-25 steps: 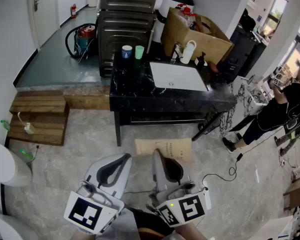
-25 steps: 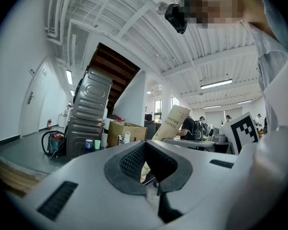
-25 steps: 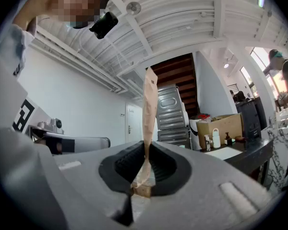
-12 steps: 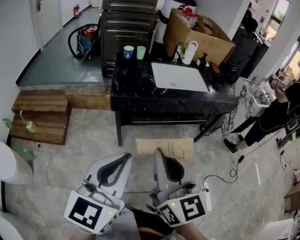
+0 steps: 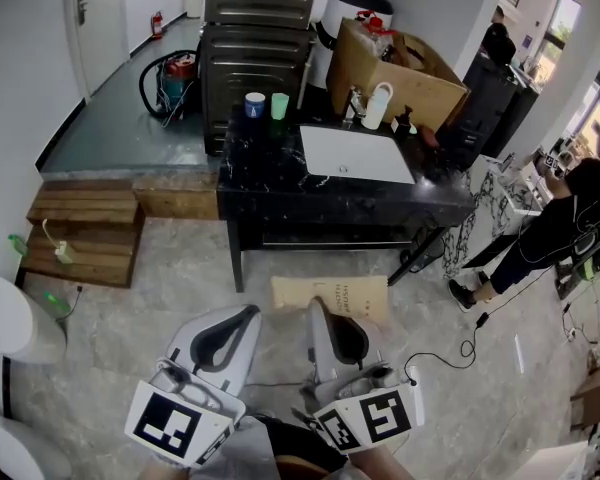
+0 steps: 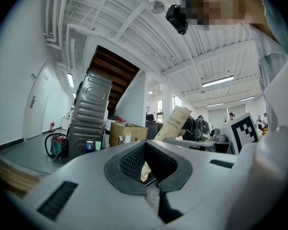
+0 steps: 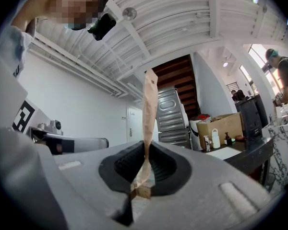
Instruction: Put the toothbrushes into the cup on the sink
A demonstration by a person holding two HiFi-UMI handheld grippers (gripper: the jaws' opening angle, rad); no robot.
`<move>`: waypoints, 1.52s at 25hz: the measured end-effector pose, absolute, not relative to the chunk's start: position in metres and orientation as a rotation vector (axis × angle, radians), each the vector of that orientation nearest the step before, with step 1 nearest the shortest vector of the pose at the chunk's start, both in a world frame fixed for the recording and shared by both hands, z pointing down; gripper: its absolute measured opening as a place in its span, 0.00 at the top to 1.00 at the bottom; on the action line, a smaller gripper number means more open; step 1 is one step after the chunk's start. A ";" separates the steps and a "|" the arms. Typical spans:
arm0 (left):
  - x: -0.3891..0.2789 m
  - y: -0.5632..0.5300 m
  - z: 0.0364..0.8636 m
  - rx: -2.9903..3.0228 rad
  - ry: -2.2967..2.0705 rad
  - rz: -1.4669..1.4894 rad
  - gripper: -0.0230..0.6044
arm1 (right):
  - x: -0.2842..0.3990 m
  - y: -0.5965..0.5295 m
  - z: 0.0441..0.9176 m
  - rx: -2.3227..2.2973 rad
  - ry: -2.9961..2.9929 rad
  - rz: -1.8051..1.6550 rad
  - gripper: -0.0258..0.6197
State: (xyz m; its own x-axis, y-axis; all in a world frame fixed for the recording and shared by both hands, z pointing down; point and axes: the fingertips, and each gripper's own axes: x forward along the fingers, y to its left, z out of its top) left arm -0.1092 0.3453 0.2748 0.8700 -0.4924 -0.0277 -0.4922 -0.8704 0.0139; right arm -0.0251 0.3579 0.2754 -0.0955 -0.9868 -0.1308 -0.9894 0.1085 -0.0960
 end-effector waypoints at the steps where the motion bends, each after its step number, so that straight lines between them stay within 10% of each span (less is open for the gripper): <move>1: -0.107 0.349 0.275 3.029 -0.802 -0.048 0.96 | -0.023 0.361 0.276 -1.993 2.212 0.025 0.92; 38: -0.086 0.357 0.291 3.003 -0.817 -0.059 0.96 | -0.007 0.363 0.294 -1.960 2.233 0.008 0.92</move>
State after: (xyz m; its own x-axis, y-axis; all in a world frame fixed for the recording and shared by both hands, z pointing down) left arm -0.0865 0.3567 0.2906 0.8615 -0.5069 -0.0292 -0.5058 -0.8618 0.0379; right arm -0.0073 0.3632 0.2945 -0.1216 -0.9840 -0.1306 -0.9849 0.1360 -0.1075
